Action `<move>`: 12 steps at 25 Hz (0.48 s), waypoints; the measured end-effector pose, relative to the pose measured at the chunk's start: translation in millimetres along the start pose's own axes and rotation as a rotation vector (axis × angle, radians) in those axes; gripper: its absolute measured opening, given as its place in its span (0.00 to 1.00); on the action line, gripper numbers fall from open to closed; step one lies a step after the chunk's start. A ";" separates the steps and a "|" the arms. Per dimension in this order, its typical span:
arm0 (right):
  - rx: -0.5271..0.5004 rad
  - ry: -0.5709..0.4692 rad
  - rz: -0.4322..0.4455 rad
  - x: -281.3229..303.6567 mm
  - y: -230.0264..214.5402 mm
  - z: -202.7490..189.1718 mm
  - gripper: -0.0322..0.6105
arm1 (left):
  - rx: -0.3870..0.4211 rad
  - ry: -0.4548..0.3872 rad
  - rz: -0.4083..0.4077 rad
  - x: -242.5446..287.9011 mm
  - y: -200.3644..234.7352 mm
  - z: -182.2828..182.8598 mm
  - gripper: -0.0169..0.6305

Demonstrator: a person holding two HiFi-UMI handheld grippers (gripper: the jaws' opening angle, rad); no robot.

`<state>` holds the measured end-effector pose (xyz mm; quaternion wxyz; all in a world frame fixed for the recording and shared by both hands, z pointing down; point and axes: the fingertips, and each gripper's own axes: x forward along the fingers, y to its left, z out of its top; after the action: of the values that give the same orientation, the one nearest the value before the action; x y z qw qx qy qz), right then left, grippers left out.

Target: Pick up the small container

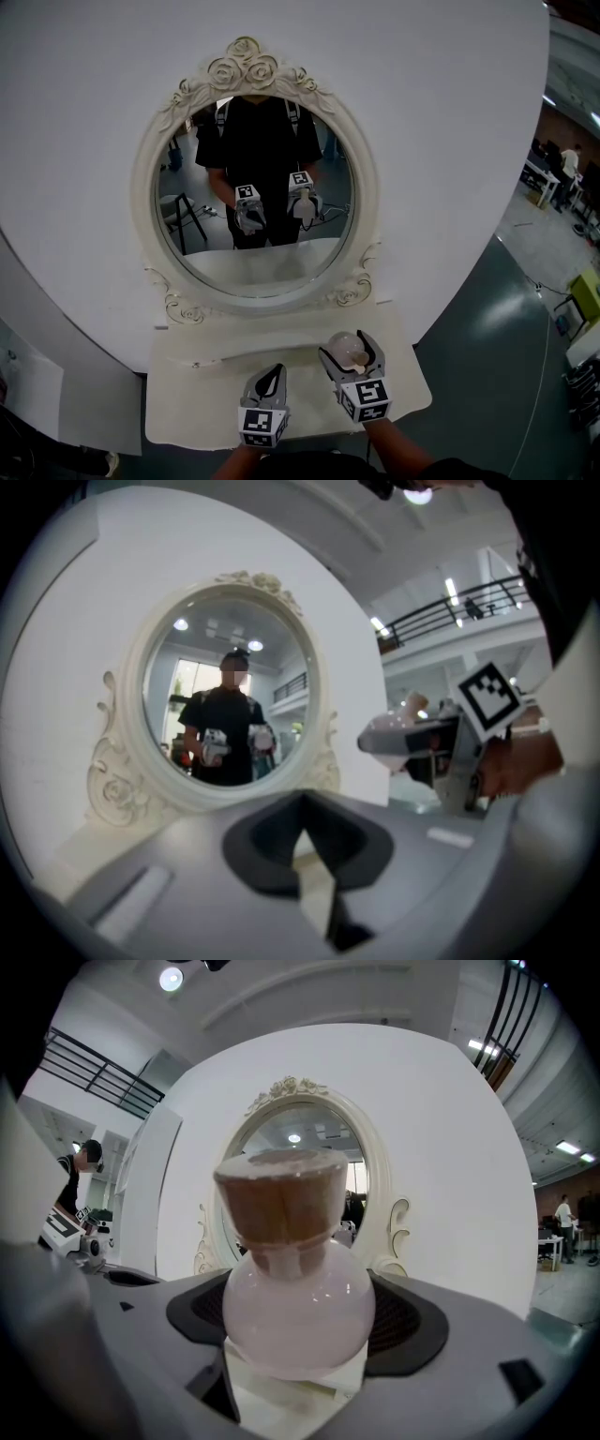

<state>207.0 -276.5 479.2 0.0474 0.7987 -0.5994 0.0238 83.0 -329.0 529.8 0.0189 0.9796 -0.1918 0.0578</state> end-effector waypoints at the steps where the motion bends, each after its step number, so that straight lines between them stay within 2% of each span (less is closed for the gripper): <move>1: 0.000 -0.001 0.001 0.1 0.4 -0.1 0.62 | -0.002 -0.001 0.001 -0.3 -0.1 -0.2 0.04; 12: -0.002 -0.016 -0.005 0.6 0.0 0.0 0.62 | -0.004 -0.004 0.006 -1.6 -0.8 -2.4 0.04</move>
<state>207.1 -277.1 479.3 0.0436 0.8002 -0.5979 0.0165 81.6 -327.5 532.0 0.0204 0.9791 -0.1948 0.0555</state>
